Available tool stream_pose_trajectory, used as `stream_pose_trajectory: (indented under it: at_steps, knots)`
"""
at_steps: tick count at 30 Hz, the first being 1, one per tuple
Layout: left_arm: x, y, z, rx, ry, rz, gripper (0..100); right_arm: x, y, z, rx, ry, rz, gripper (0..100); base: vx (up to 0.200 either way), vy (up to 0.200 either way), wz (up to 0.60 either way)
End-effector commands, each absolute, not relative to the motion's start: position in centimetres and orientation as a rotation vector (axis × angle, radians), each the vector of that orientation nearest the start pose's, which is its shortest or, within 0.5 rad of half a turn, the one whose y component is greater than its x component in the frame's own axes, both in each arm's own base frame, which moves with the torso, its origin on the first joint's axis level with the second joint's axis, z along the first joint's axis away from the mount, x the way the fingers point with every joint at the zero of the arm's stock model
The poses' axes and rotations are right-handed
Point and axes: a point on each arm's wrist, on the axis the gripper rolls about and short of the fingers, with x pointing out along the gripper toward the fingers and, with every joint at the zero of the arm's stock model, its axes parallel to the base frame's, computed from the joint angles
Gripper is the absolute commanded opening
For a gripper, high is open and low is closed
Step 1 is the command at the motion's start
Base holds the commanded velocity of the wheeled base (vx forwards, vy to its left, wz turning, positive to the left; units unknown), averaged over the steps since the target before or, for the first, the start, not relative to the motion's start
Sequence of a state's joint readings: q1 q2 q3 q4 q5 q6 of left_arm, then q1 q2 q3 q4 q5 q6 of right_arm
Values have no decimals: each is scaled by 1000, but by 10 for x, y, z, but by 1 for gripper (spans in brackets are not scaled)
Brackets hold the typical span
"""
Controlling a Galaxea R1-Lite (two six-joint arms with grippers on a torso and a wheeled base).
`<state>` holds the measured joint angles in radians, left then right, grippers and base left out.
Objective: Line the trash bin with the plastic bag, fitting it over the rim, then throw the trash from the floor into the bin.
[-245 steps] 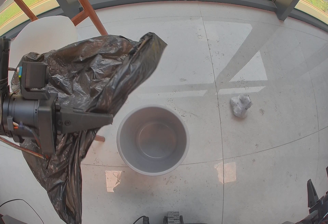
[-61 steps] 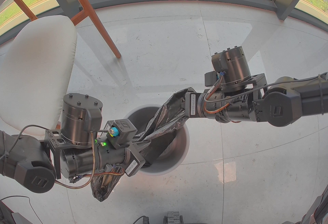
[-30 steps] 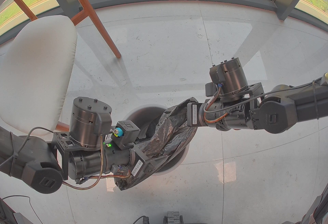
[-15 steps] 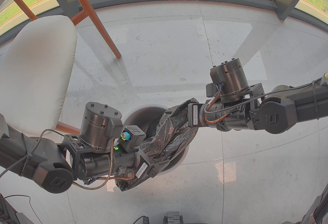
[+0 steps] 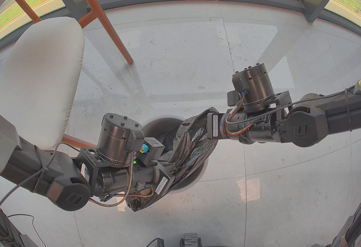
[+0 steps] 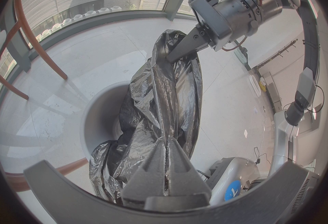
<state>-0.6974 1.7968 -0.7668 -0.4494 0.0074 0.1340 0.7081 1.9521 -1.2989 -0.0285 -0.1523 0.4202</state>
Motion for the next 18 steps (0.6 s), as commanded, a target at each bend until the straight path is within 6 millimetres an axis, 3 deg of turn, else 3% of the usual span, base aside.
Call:
stream_pose_trajectory:
  at_steps: [1, 10, 18]
  knots:
    - [237, -198, 125, 314, 518, -701, 0, 290, 243, 174, 137, 669, 405, 0, 0, 0, 0]
    - [270, -193, 165, 228, 381, -620, 0, 291, 238, 166, 118, 694, 394, 0, 0, 0, 0]
    - [288, -181, 167, 214, 369, -560, 0, 291, 238, 162, 75, 695, 405, 0, 0, 0, 0]
